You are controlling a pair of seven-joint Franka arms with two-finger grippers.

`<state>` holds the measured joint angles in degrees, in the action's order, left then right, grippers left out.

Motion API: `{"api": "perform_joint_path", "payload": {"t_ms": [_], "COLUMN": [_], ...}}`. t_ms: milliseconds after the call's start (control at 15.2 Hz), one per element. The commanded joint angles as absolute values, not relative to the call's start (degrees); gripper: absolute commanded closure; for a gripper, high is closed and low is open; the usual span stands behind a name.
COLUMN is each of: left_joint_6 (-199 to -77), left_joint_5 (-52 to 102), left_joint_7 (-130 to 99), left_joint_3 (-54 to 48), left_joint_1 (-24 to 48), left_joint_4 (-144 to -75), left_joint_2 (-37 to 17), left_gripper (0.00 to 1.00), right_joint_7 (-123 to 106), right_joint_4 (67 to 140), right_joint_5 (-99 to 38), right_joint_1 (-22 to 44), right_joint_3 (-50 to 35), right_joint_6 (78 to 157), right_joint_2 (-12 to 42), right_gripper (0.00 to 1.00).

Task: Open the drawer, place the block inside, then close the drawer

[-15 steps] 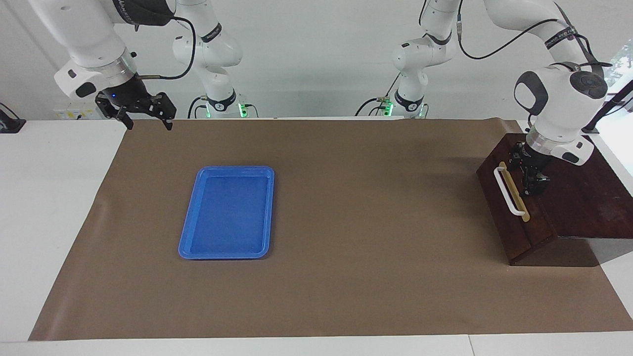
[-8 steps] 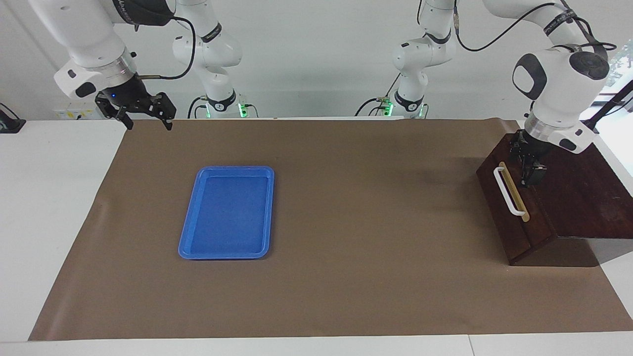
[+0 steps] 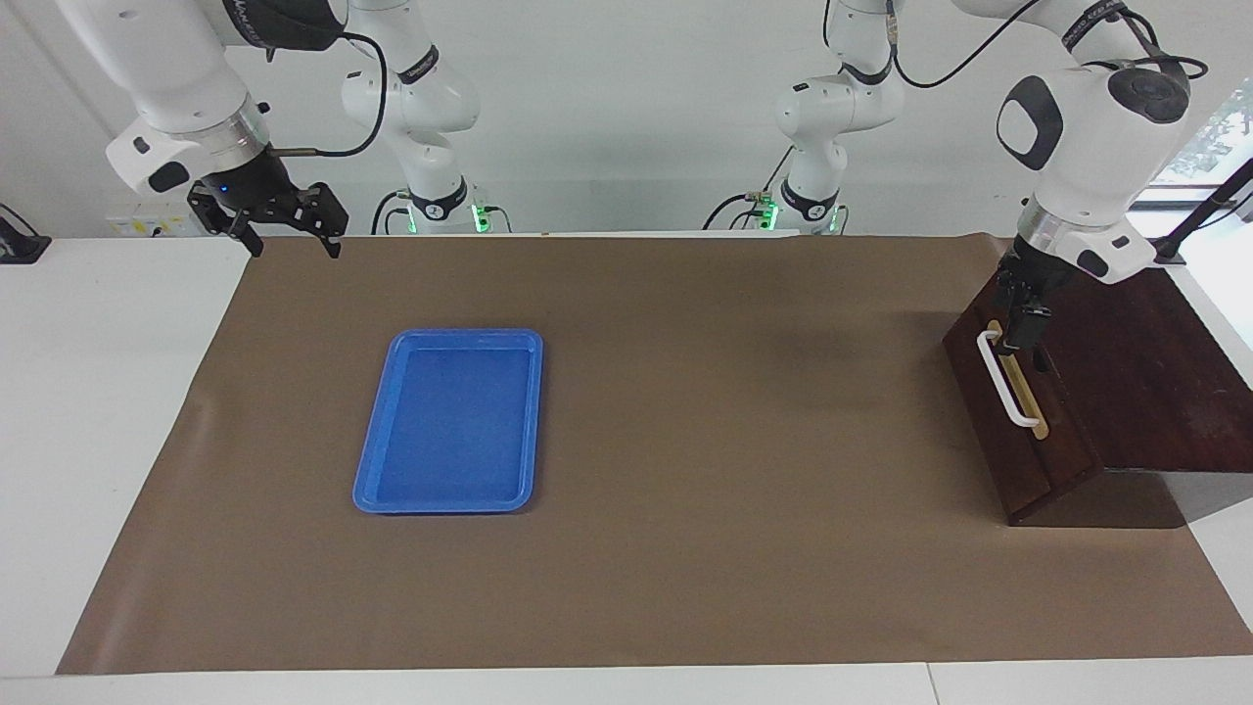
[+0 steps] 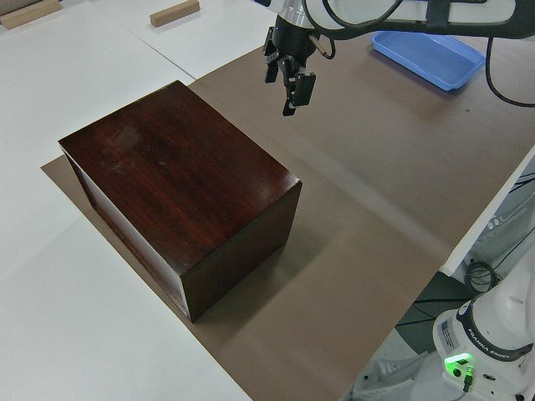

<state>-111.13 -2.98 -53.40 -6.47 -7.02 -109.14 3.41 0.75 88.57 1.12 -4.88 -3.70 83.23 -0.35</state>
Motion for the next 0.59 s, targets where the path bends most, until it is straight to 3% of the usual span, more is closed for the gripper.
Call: {"api": "perform_joint_path", "payload": {"t_ms": [0, 525], "left_joint_6": [-108.8, -106.1], "left_joint_5": [-2.0, -1.8], "left_joint_7": [-40.6, -15.1], "left_joint_3": [-5.7, -5.9], "left_joint_1": [-6.7, -6.5], "left_joint_4": [-108.4, -108.4], "left_joint_2": [4.4, 5.7], "left_gripper": [0.0, 0.0], "right_joint_7": [1.3, 1.2], "right_joint_4": [89.2, 89.2], "right_joint_5": [1.5, 1.5], "right_joint_1": [-5.0, -5.2], "right_joint_3": [-3.7, -3.6], "right_joint_6": [83.9, 83.9], "right_joint_2": [-1.1, -1.1], "right_gripper": [0.0, 0.0]}}
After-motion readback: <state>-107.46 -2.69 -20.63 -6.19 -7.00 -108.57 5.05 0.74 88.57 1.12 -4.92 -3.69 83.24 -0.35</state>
